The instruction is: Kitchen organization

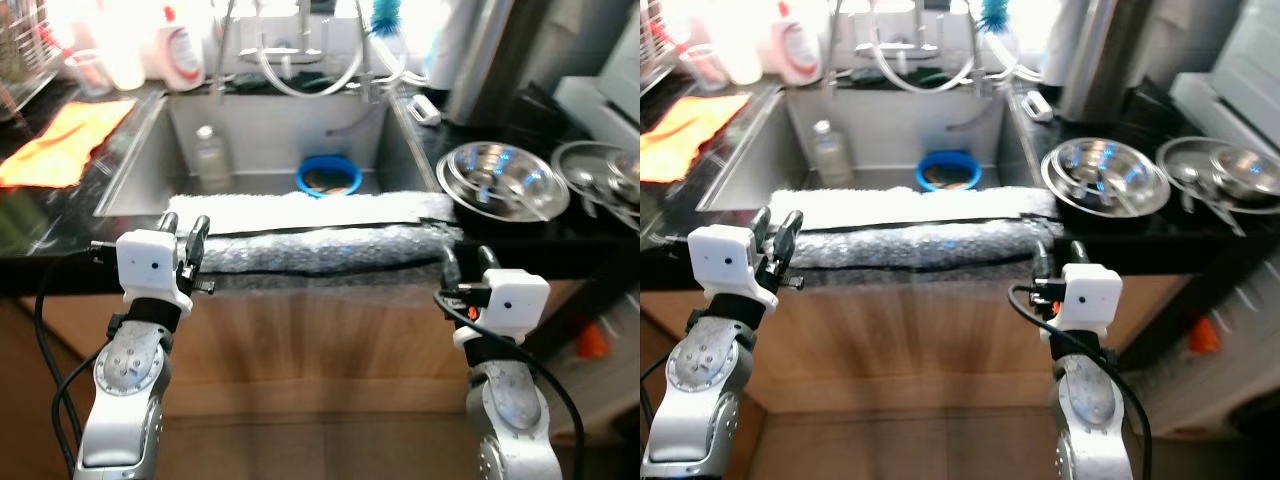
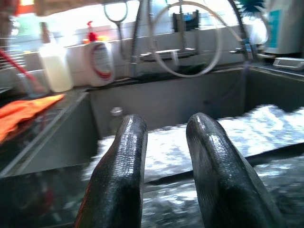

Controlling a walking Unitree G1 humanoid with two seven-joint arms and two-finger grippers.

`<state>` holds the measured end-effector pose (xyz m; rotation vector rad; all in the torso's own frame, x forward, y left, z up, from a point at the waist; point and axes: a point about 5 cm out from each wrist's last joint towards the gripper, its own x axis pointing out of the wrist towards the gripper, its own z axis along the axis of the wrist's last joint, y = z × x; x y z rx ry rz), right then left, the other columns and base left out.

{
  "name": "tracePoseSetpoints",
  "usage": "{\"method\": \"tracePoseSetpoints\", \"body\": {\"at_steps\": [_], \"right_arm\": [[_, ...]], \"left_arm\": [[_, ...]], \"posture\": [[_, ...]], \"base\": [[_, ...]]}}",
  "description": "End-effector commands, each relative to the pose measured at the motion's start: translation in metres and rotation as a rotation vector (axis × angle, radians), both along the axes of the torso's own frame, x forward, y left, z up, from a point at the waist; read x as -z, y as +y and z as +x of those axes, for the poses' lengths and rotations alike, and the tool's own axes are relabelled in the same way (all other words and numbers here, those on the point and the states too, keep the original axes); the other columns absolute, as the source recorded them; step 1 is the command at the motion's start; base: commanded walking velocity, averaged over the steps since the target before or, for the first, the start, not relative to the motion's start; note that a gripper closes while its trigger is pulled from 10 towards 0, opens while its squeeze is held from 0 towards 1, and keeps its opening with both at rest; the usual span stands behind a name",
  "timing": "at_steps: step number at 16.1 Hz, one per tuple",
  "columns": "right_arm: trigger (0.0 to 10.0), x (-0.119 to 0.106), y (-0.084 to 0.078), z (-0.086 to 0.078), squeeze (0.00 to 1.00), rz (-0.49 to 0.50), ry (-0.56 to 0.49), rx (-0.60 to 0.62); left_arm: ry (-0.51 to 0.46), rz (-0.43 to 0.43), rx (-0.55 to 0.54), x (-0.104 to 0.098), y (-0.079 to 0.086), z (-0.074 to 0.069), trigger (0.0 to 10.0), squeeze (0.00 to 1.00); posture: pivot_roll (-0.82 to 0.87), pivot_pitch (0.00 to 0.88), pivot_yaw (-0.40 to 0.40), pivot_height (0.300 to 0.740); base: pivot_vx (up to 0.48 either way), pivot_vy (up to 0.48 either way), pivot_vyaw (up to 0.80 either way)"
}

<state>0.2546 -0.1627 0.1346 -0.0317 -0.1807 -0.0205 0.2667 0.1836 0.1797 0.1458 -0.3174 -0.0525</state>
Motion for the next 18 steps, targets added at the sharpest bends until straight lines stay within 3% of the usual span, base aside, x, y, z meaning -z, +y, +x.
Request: {"method": "tracePoseSetpoints", "body": {"at_steps": [1,8,18], "right_arm": [[10.0,-0.007,-0.002,0.001,0.00,-0.003,-0.024,-0.007],[10.0,-0.010,0.004,0.001,0.00,0.005,-0.016,-0.035],[10.0,-0.014,0.010,0.004,0.00,0.009,-0.020,-0.049]], "left_arm": [[0.019,-0.001,0.010,0.004,-0.001,-0.002,10.0,0.00],[0.008,0.000,0.001,0.002,0.000,-0.003,10.0,0.00],[-0.038,-0.022,-0.046,-0.007,0.003,0.001,10.0,0.00]], "posture": [[-0.01,0.006,-0.011,0.740],[0.00,0.000,-0.017,0.740],[0.00,0.053,-0.027,0.740]], "base": [[0.000,0.000,-0.80],[0.000,0.000,-0.80],[0.000,0.096,-0.16]]}}
